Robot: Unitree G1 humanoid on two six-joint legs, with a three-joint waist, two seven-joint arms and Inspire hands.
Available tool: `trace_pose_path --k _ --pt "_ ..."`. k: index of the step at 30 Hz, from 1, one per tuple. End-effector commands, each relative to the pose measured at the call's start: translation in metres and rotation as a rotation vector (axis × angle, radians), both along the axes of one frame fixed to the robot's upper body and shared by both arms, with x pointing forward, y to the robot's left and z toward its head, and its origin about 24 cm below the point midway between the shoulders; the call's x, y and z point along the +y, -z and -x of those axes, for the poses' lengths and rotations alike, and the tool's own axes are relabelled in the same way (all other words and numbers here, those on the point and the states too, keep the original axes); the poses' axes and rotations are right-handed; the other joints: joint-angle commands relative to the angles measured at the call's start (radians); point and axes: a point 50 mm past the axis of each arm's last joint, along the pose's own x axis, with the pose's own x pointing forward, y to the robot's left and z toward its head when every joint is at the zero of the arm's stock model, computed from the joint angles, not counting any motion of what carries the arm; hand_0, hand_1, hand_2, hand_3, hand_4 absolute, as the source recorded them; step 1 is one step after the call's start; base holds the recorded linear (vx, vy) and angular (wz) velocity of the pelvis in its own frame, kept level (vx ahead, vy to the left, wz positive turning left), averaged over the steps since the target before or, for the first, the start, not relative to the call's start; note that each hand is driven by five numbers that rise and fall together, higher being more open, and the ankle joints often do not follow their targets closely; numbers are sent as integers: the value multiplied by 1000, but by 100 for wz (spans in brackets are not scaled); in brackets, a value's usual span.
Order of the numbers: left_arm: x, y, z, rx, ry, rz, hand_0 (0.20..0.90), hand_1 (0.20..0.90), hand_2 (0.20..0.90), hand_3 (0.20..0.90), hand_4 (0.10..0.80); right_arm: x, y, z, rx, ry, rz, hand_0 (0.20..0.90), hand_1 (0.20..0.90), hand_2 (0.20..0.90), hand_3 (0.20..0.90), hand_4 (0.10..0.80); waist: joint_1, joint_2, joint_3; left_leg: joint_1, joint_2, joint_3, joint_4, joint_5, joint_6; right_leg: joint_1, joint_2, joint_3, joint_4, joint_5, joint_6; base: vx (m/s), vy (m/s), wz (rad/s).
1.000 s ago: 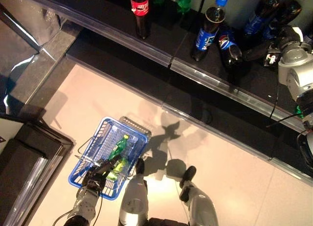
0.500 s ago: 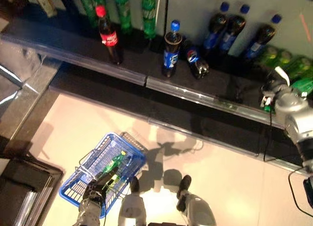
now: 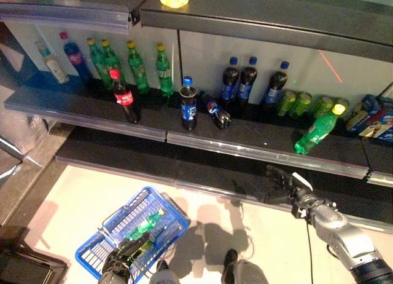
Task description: Pick up the drink and place into the basket.
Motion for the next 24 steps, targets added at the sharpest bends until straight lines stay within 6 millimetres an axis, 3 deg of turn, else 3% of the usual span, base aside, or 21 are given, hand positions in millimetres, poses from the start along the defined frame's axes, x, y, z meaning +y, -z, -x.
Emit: trace_pose_path --k 1,2,3,4,6,8,10,12,15,18,22,24 --pt "2 -9 -1 -129 25 -37 300 300 300 200 100 22 -42 -23 -254 -90 -34 900 900 900 900 800 27 -29 -56 -27 -11 -7 99 81 -24 166 45 -5 -167 -13 7 37 -50 4" --pt "2 -9 0 -127 20 -36 300 300 300 200 100 22 -41 -23 -248 -91 -37 900 900 900 900 800 28 -29 -56 -33 -8 -11 114 89 -28 168 47 -5 -170 -13 4 53 -97 -1" --pt "2 -7 4 -117 -18 -21 300 300 300 200 100 25 -37 -21 -224 -107 -26 900 900 900 900 800 39 -36 -53 -91 6 -53 242 151 -51 178 59 -3 -184 -12 -14 47 -131 -11" --pt "1 -5 8 -114 -40 -9 300 300 300 200 100 27 -34 -21 -207 -115 -26 900 900 900 900 800 52 -44 -41 -152 4 -92 352 179 -56 182 60 -1 -187 -10 -25 64 -140 -15" --pt "-1 -3 12 -102 -68 17 300 300 300 200 100 31 -31 -20 -186 -130 -34 900 900 900 900 800 69 -43 -21 -198 -5 -112 398 183 -49 188 62 8 -180 -15 -31 73 -21 -2" --pt "-5 1 21 -86 -93 30 300 300 300 200 100 38 -27 -20 -176 -137 -59 900 900 900 900 800 100 -36 -4 -211 -59 -160 324 166 -24 192 68 27 -174 -13 -16 165 104 -20" --pt "-8 4 29 -76 -106 38 300 300 300 200 100 43 -24 -19 -173 -134 -69 900 900 900 900 800 118 -20 -6 -207 -32 -153 172 212 -33 202 88 28 -188 -17 -6 236 199 -43" --pt "-11 8 39 -50 -116 44 300 300 300 200 100 45 -19 -15 -166 -119 -64 900 900 900 900 800 132 -4 -6 -217 31 -156 17 304 -59 221 102 34 -185 -29 -6 332 310 -41" --pt "-12 10 48 -34 -133 44 300 300 300 200 100 41 -19 -8 -154 -117 -67 900 900 900 900 800 145 -1 3 -264 73 -193 5 346 -71 223 91 54 -151 -54 -10 307 298 -12" --pt "-9 9 44 -42 -158 43 300 300 300 200 100 39 -17 -7 -155 -128 -81 900 900 900 900 800 137 -17 -4 -225 47 -145 28 211 -35 208 44 36 -109 -65 7 265 345 -21" --pt "2 2 23 -57 -113 8 300 300 300 200 100 39 -15 -4 -155 -80 -133 900 900 900 900 800 139 -42 -10 -237 -30 -134 145 83 14 231 -5 42 -28 -105 42 301 267 6" --pt "7 -4 11 -82 -66 -14 300 300 300 200 100 45 -11 -2 -157 -64 -139 900 900 900 900 800 141 -52 -19 -224 -85 -117 143 45 69 207 -40 52 99 -60 86 313 332 67"
